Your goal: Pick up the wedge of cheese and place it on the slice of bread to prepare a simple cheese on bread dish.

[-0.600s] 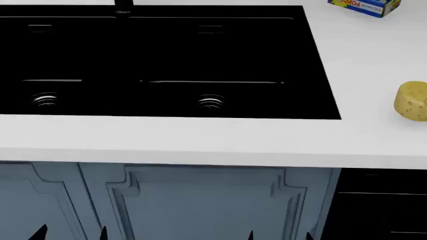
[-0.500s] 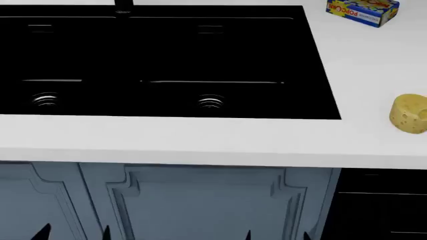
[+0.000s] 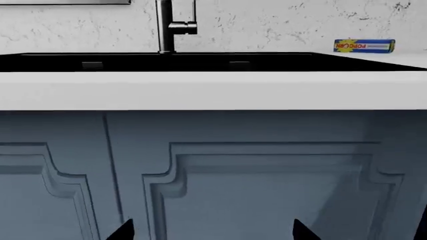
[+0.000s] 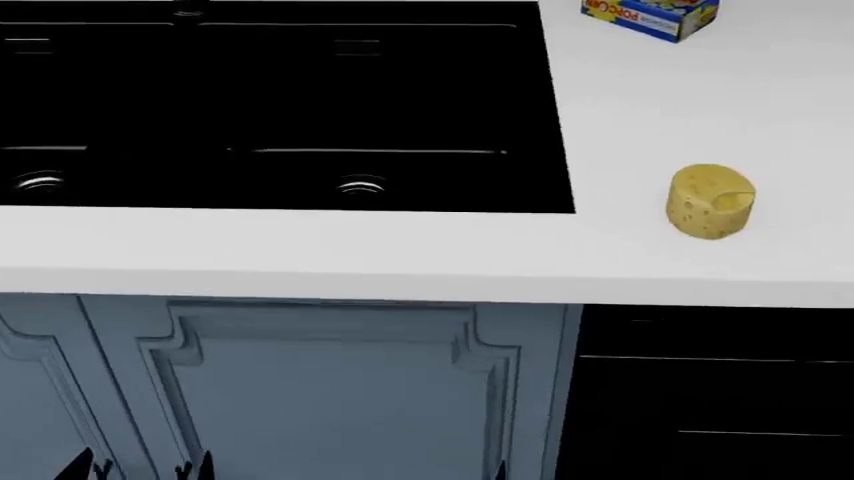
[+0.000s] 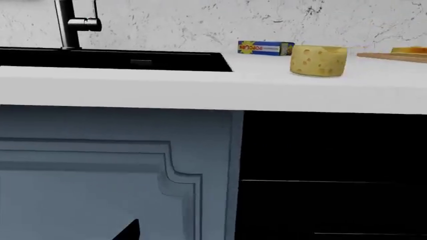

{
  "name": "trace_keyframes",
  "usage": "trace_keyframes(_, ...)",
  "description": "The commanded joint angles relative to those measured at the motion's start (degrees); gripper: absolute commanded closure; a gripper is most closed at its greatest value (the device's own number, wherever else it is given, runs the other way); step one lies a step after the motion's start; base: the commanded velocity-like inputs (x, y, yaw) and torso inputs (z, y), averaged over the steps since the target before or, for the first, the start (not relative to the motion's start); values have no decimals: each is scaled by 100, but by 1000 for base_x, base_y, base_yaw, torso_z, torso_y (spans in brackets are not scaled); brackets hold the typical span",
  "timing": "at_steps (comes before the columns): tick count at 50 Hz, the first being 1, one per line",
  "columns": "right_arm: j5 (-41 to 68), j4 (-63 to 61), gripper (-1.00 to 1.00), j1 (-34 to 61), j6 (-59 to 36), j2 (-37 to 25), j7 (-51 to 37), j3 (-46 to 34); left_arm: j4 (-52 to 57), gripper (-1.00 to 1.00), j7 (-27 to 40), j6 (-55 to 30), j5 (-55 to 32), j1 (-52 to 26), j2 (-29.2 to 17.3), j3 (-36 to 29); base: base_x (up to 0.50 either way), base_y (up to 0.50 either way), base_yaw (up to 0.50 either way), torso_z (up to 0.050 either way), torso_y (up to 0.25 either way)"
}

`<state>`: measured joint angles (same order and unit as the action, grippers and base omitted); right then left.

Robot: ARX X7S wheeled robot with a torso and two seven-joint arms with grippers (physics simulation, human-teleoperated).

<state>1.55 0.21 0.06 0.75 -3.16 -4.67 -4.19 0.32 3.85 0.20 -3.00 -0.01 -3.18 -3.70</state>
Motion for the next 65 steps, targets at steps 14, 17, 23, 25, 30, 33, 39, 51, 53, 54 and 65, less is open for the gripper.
trace_keyframes(14,153,4,-100,7,57,-184,-253,-204,13,-100,227,16,-187,-11,-184,-207,-111,-483,0,0,0)
trace_keyframes(17,161,49,-100,17,93,-194,-280,-229,66,-100,258,10,-202,7,-207,-223,-86,-441,0,0,0)
trace_keyframes(23,232,6,-100,3,138,-240,-310,-260,23,-100,394,78,-57,-5,-255,-318,0,0,0,31,0)
trace_keyframes(25,275,-34,-100,11,100,-255,-336,-240,-7,-100,411,80,-56,-14,-262,-341,0,0,0,50,0)
trace_keyframes(30,307,-59,-100,67,45,-311,-392,-230,6,-100,529,-28,-10,26,-270,-384,0,0,0,50,0)
trace_keyframes(33,484,-151,-100,113,-42,-346,-401,-120,-78,-100,599,-34,90,8,-288,-450,0,0,0,50,0)
trace_keyframes(39,684,-562,-100,-78,-414,-442,-289,-207,700,-100,279,-363,-419,416,-355,-558,0,0,0,50,0)
trace_keyframes(51,2223,-4929,-100,-452,-4123,-1470,-866,664,5649,-100,696,-5478,-608,315,-694,-595,0,0,0,50,0)
trace_keyframes(53,3028,-5828,-100,27,-5448,-1667,-1208,1178,5967,-100,1659,-6440,-1764,-371,-1177,-390,0,0,0,50,0)
trace_keyframes(54,3673,-6016,-100,292,-5796,-1903,-1595,1349,5967,-100,2518,-6534,-2623,-838,-1825,-236,0,0,0,50,0)
trace_keyframes(65,9036,-5671,-100,3589,-4086,-5381,-5922,-310,4830,-100,7989,-6425,-10464,-4901,-3447,-345,0,0,0,50,0)
